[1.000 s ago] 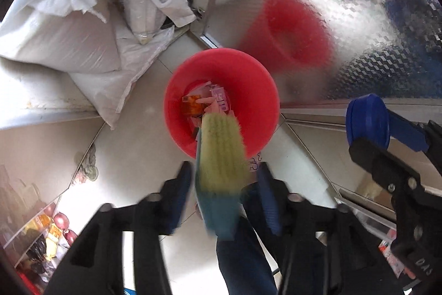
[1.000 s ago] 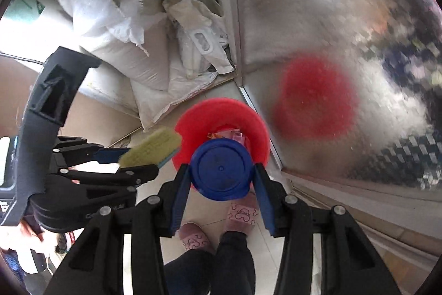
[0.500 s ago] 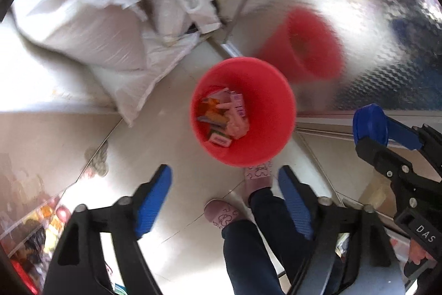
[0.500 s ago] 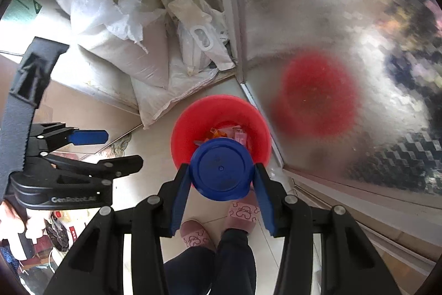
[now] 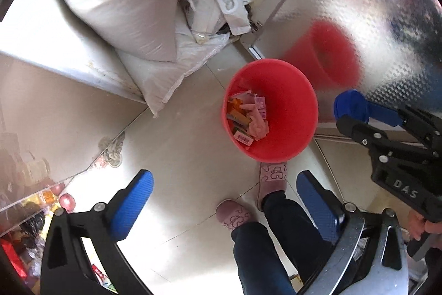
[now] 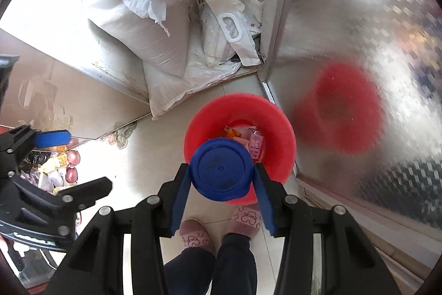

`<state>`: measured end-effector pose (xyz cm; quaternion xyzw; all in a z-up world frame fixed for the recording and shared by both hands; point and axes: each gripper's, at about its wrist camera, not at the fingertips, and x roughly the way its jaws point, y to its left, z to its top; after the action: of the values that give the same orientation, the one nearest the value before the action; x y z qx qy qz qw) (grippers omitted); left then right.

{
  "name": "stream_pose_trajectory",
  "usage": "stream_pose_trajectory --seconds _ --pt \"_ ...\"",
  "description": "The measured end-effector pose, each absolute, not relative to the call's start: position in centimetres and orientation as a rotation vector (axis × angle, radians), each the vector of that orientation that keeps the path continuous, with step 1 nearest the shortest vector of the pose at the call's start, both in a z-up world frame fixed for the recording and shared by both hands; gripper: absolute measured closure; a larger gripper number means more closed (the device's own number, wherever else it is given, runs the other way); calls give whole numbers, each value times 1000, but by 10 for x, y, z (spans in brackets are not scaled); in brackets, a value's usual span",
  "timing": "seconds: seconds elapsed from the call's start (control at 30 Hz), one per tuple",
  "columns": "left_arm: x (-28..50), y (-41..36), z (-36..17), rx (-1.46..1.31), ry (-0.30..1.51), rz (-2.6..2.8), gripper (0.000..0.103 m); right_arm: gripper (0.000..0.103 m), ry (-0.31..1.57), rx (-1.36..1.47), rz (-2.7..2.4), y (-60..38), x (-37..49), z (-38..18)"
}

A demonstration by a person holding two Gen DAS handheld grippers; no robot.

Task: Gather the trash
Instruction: 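Open the left tool dropping the brush while the right tool releases the jar into the bin, then raise both tools up to the counter toward the packet and plastic bag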

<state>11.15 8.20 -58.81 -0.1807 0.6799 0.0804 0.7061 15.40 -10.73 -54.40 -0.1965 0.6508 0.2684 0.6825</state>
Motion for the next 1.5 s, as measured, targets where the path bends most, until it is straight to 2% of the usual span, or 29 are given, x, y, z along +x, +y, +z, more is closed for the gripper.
stream_pose_trajectory --seconds 0.07,0.1,0.17,0.2,0.37,0.5,0.73,0.87,1.13,1.3,1.5 --pt "110 83 -588 -409 1511 192 0 59 1461 -474 597 -104 153 -547" --pt "109 84 -587 -411 1510 198 0 55 1460 -493 594 -103 151 -548" --pt "106 84 -587 -422 1512 207 0 19 1460 -501 606 -103 149 -547" --pt "104 84 -587 -423 1513 211 0 16 1459 -496 608 -104 149 -546" --pt "90 80 -568 -439 1519 221 0 10 1476 -546 592 -102 141 -537" --pt "73 79 -525 -448 1497 257 0 7 1458 -547 622 -101 131 -503" --pt "39 70 -402 -377 1451 318 0 2 1440 -577 681 -93 113 -395" --pt "24 65 -325 -366 1398 311 0 1 1339 -557 703 -94 101 -308" --pt "16 62 -192 -325 1229 331 0 1 1184 -553 787 -92 85 -182" --pt "16 60 -136 -345 1091 323 0 1 1101 -499 799 -99 85 -129" --pt "30 54 -98 -314 1011 279 0 1 1017 -468 767 -109 94 -88"
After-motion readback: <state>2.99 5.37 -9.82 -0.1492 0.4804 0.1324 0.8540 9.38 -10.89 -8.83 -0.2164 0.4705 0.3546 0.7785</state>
